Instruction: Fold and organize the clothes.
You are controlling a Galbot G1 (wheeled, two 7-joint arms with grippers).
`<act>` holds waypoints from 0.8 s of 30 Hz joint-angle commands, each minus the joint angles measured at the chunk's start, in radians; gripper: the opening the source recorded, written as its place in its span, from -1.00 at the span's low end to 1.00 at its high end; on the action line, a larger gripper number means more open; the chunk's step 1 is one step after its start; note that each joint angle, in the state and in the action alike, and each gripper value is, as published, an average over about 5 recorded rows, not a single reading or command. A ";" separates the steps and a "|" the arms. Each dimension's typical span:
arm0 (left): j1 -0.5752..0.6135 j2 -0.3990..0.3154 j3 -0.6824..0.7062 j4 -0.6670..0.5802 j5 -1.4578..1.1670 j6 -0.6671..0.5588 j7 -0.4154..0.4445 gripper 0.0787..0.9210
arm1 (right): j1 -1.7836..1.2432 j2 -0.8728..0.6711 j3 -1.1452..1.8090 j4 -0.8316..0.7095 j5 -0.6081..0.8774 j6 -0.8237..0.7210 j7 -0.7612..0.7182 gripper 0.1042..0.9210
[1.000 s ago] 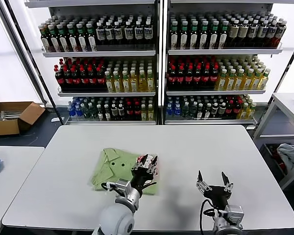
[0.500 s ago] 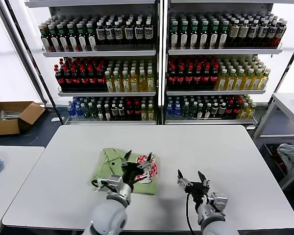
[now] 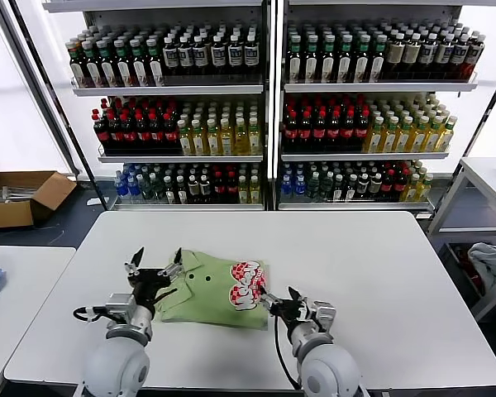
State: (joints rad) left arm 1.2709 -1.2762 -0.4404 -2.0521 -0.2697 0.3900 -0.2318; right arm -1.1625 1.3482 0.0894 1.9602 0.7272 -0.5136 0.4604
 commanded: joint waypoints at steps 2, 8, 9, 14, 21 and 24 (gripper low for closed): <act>0.057 0.032 -0.116 -0.028 -0.007 0.012 -0.011 0.77 | 0.078 0.077 -0.096 -0.103 0.032 -0.026 0.035 0.58; 0.051 0.024 -0.104 -0.021 -0.009 0.013 -0.011 0.77 | 0.084 0.088 -0.099 -0.113 0.030 -0.034 0.078 0.30; 0.052 0.024 -0.103 -0.021 -0.009 0.013 -0.011 0.77 | 0.082 0.088 -0.095 -0.113 0.030 -0.034 0.081 0.29; 0.060 0.022 -0.100 -0.019 -0.008 0.013 -0.009 0.77 | 0.060 0.077 -0.062 -0.076 0.013 -0.037 0.084 0.30; 0.059 0.010 -0.085 -0.012 -0.005 0.013 -0.009 0.77 | 0.030 0.068 -0.046 -0.039 -0.046 -0.032 0.064 0.43; 0.060 0.005 -0.080 -0.011 -0.005 0.014 -0.010 0.77 | 0.028 0.070 -0.049 -0.050 -0.055 -0.031 0.062 0.45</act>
State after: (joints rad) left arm 1.3235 -1.2707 -0.5149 -2.0621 -0.2748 0.4019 -0.2401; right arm -1.1233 1.4123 0.0334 1.8989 0.7134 -0.5445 0.5209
